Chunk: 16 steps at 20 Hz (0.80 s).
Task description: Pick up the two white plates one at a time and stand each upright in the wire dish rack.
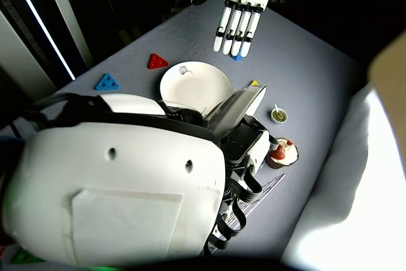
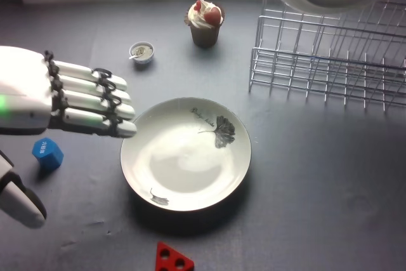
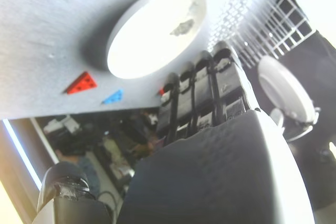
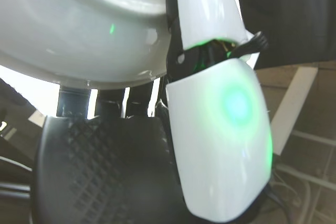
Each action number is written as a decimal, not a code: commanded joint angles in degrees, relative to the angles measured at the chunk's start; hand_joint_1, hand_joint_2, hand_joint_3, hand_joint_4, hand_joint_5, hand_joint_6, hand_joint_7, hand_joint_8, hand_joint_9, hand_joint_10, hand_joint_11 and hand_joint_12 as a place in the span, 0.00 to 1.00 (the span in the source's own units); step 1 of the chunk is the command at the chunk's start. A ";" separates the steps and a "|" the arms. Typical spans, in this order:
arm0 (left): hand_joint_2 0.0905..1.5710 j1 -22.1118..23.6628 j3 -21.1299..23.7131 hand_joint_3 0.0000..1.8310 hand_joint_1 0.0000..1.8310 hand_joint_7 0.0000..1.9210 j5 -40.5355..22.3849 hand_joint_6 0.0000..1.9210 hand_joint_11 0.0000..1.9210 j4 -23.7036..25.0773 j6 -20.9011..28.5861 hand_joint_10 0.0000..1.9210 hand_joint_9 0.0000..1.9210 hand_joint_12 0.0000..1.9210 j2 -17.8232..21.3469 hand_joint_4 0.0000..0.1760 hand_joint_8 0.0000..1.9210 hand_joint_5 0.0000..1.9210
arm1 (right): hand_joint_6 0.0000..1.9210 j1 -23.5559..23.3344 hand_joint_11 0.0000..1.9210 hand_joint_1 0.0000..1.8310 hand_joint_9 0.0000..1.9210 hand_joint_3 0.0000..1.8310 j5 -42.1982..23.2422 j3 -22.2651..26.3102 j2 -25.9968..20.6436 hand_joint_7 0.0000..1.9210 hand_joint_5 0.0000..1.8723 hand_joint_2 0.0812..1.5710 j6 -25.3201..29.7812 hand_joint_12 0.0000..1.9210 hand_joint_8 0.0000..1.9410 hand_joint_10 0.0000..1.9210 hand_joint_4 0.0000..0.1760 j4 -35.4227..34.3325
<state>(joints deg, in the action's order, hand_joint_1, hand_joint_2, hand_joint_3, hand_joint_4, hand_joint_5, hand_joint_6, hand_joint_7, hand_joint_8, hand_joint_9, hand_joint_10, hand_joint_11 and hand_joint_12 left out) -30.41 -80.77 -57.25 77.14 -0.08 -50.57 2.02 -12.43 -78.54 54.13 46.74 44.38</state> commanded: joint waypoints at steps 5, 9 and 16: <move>0.51 -0.31 0.54 0.00 0.02 0.06 -2.30 0.00 0.05 -3.86 0.08 0.00 0.06 0.01 0.27 0.00 0.00 0.06 | 0.52 0.50 0.52 0.82 0.59 0.00 -2.83 -0.46 -0.80 0.56 0.51 0.65 1.35 0.69 0.27 0.37 0.00 -2.81; 0.51 -0.30 0.58 0.00 0.02 0.05 -2.35 0.00 0.05 -3.40 0.08 0.00 0.05 0.01 0.23 0.00 0.00 0.05 | 0.48 1.23 0.55 0.82 0.62 0.00 -0.81 -0.48 -0.88 0.60 0.53 0.64 0.51 0.65 0.23 0.30 0.00 -2.85; 0.50 -0.67 0.60 0.00 0.05 0.06 -1.41 0.00 0.06 -3.16 0.08 0.00 0.06 0.01 -0.38 0.00 0.00 0.06 | 0.48 1.87 0.55 0.82 0.63 0.00 -2.45 -0.98 -0.90 0.59 0.54 0.64 -0.22 0.65 0.23 0.29 0.00 -2.86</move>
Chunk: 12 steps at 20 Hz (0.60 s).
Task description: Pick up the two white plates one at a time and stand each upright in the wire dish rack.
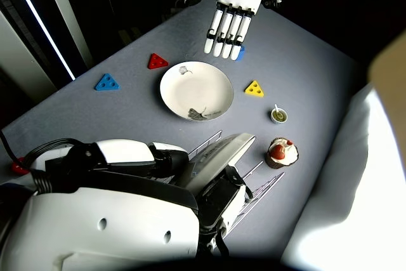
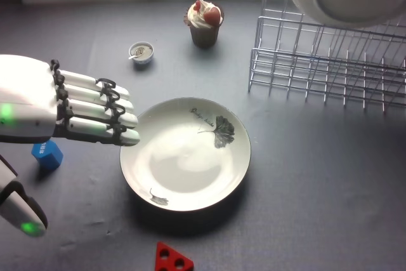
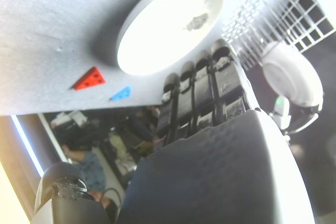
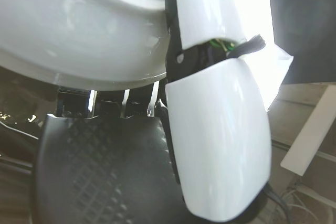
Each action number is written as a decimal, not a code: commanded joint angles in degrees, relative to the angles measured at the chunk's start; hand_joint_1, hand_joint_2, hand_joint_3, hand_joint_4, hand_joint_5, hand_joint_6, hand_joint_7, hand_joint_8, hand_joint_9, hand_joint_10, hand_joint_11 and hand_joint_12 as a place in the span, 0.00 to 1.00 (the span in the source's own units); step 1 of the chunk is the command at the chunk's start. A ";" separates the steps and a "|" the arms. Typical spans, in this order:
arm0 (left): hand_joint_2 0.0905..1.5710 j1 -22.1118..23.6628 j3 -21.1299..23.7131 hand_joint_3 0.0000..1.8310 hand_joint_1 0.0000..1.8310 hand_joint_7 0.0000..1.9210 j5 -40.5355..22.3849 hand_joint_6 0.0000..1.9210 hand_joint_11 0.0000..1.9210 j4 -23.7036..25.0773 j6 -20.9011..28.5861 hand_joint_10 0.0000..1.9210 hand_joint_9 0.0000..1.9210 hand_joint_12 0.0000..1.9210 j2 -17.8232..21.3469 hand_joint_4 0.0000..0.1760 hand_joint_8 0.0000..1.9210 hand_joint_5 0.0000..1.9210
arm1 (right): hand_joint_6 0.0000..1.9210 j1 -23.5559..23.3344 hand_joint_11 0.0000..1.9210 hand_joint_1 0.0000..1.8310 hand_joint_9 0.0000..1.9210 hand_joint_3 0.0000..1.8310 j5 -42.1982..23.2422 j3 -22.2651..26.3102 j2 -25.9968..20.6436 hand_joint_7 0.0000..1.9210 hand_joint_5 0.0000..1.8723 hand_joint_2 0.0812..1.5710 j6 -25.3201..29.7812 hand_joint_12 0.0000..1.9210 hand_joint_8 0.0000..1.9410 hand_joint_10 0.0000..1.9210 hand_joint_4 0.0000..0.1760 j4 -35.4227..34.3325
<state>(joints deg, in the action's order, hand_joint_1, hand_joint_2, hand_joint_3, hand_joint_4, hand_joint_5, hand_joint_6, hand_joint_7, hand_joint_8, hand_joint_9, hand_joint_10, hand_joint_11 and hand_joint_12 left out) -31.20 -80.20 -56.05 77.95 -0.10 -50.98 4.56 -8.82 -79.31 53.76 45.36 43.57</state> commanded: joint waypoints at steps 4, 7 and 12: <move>0.50 -0.11 -0.01 0.00 0.04 0.06 -2.20 0.00 0.06 -3.45 0.10 0.00 0.06 0.01 -0.77 0.00 0.00 0.06 | 0.49 0.12 0.54 0.82 0.61 0.00 -7.36 -0.84 -0.49 0.59 0.53 0.64 1.00 0.65 0.23 0.31 0.00 -2.05; 0.50 -0.64 0.12 0.00 0.05 0.06 -1.43 0.00 0.06 -3.42 0.10 0.00 0.06 0.01 -1.37 0.00 0.00 0.06 | 0.50 1.21 0.56 0.82 0.62 0.00 -7.83 -1.95 0.11 0.58 0.52 0.64 0.95 0.65 0.23 0.32 0.00 -2.06; 0.50 -1.68 0.73 0.00 0.04 0.07 -0.50 0.00 0.05 -3.80 0.10 0.00 0.07 0.01 -2.23 0.00 0.00 0.07 | 0.51 2.66 0.55 0.82 0.61 0.00 -8.58 -4.07 1.24 0.59 0.52 0.64 0.95 0.66 0.22 0.32 0.00 -2.46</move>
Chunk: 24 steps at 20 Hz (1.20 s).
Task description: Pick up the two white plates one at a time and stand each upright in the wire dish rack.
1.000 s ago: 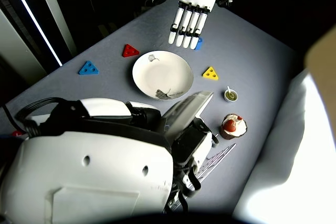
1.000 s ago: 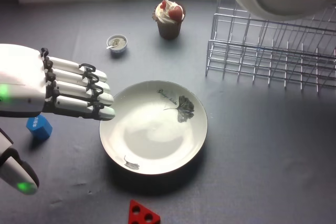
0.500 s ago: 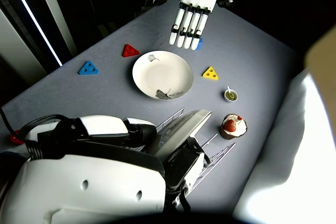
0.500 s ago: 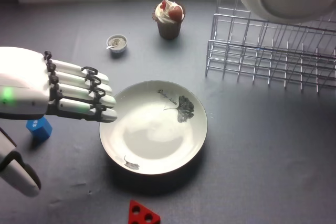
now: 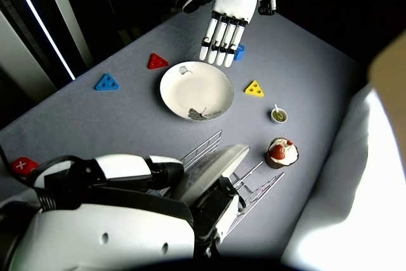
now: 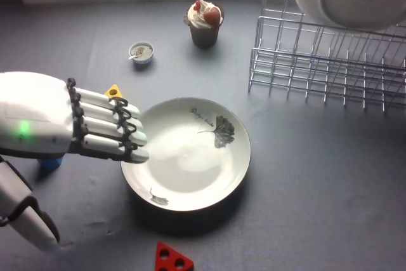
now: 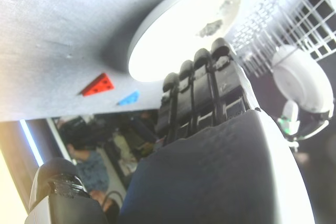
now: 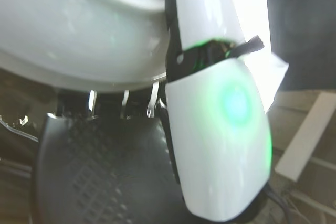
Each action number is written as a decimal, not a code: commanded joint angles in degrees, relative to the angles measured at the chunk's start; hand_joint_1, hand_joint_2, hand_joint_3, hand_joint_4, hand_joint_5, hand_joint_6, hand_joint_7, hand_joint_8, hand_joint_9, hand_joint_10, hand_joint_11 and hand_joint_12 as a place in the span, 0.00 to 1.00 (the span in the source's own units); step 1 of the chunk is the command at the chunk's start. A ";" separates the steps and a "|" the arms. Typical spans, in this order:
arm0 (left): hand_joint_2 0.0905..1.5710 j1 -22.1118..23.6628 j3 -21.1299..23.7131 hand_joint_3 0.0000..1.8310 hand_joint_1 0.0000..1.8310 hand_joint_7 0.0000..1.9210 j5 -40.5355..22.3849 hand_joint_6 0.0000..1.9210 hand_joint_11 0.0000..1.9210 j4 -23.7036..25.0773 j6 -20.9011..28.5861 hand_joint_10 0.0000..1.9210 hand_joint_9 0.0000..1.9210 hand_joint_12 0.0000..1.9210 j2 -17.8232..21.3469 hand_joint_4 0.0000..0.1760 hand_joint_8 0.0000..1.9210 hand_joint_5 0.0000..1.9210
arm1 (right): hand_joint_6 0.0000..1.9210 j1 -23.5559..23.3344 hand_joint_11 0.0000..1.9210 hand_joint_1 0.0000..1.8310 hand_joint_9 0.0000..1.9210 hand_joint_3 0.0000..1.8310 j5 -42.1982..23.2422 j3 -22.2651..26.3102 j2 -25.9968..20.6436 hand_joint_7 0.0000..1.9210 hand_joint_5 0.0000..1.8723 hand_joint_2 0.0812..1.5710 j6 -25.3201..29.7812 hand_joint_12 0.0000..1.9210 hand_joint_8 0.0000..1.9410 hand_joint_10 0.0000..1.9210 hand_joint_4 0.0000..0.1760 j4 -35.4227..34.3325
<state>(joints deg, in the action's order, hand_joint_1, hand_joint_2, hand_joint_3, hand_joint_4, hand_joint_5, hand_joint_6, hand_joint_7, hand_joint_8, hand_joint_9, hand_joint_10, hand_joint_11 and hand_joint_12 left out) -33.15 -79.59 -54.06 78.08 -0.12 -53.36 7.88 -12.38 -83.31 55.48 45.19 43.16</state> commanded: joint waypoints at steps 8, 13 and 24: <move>0.51 -2.53 0.99 0.00 0.02 0.07 -0.71 0.00 0.06 -5.55 0.12 0.00 0.07 0.01 -0.78 0.00 0.00 0.07 | 0.50 1.38 0.56 0.82 0.63 0.00 -5.61 -3.10 2.16 0.60 0.52 0.64 1.13 0.65 0.21 0.29 0.00 -3.52; 0.51 -3.33 1.02 0.00 0.02 0.07 -0.21 0.00 0.06 -6.53 0.12 0.00 0.06 0.01 -1.50 0.00 0.00 0.06 | 0.52 2.70 0.53 0.82 0.61 0.00 -6.25 -4.94 3.86 0.58 0.51 0.65 1.15 0.67 0.25 0.32 0.00 -4.06; 0.51 -5.28 -0.15 0.00 0.02 0.05 1.14 0.00 0.05 -8.49 0.12 0.00 0.05 0.00 -2.55 0.00 0.00 0.05 | 0.06 5.78 0.48 0.69 0.48 0.00 -7.84 -6.68 5.14 0.40 0.38 0.66 1.15 0.29 0.06 0.06 0.00 -4.58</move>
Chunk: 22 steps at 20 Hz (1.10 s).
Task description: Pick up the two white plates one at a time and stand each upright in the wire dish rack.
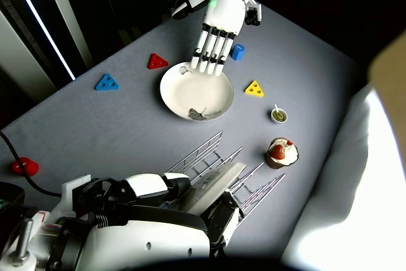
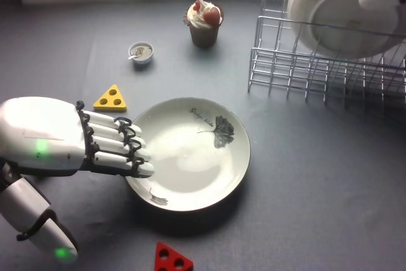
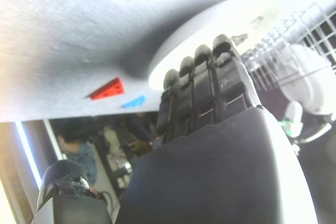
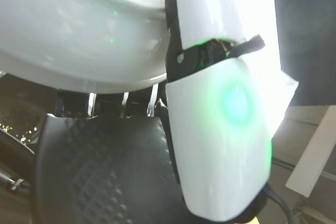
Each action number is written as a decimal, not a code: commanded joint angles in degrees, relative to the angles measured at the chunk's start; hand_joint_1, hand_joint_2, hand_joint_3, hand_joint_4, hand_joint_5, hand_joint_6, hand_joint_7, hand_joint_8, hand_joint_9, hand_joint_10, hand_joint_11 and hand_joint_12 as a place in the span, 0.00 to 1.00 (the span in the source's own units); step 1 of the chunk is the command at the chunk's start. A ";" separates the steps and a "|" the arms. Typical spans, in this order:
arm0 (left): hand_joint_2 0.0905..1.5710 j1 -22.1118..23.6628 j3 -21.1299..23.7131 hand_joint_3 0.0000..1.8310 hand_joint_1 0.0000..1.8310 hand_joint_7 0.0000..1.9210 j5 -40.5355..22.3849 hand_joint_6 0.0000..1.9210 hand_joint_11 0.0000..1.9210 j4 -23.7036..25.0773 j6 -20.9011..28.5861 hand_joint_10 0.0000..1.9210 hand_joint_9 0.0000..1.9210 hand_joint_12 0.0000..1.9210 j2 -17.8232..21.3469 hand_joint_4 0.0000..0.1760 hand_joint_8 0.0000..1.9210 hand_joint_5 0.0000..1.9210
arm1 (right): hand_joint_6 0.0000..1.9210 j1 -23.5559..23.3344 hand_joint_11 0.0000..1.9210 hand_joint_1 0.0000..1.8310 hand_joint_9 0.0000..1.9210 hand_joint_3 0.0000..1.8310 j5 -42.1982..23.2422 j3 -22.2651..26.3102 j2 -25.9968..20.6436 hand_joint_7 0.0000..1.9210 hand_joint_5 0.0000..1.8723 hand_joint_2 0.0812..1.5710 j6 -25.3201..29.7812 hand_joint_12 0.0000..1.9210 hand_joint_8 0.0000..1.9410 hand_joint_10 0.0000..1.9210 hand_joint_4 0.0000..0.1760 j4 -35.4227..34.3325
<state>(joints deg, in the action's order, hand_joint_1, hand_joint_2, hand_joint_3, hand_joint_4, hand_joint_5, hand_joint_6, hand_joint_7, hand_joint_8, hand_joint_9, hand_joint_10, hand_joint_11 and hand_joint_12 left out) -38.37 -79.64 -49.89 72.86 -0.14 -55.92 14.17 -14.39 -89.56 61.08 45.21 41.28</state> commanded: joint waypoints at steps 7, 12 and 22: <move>0.51 -1.28 -1.35 0.00 0.01 0.05 -3.13 0.00 0.04 -4.28 0.14 0.00 0.06 0.00 -0.35 0.00 0.00 0.05 | 0.00 0.25 0.52 0.62 0.43 0.00 -6.29 -0.57 -0.40 0.37 0.39 0.61 1.12 0.09 0.00 0.01 0.00 -2.79; 0.51 -2.50 -1.20 0.00 0.01 0.05 -3.37 0.00 0.04 -4.73 0.14 0.00 0.05 0.01 -0.34 0.00 0.00 0.05 | 0.00 -0.46 0.49 0.61 0.40 0.00 -9.42 -0.11 -0.52 0.33 0.33 0.61 -4.06 0.07 0.00 0.00 0.00 -7.29; 0.51 -4.71 -0.56 0.00 0.03 0.04 -3.41 0.00 0.03 -5.54 0.14 0.00 0.04 0.00 -0.22 0.00 0.00 0.04 | 0.01 -3.12 0.32 0.42 0.31 0.00 -23.25 0.57 -1.20 0.31 0.31 0.59 -15.54 0.00 0.00 0.00 0.00 -10.61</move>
<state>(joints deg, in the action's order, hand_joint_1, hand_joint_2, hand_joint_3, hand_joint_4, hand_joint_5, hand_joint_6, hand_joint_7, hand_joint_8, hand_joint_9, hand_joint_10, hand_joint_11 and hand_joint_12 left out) -43.09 -80.38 -50.92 69.10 -0.32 -56.21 11.66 -29.52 -88.75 59.99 29.04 33.69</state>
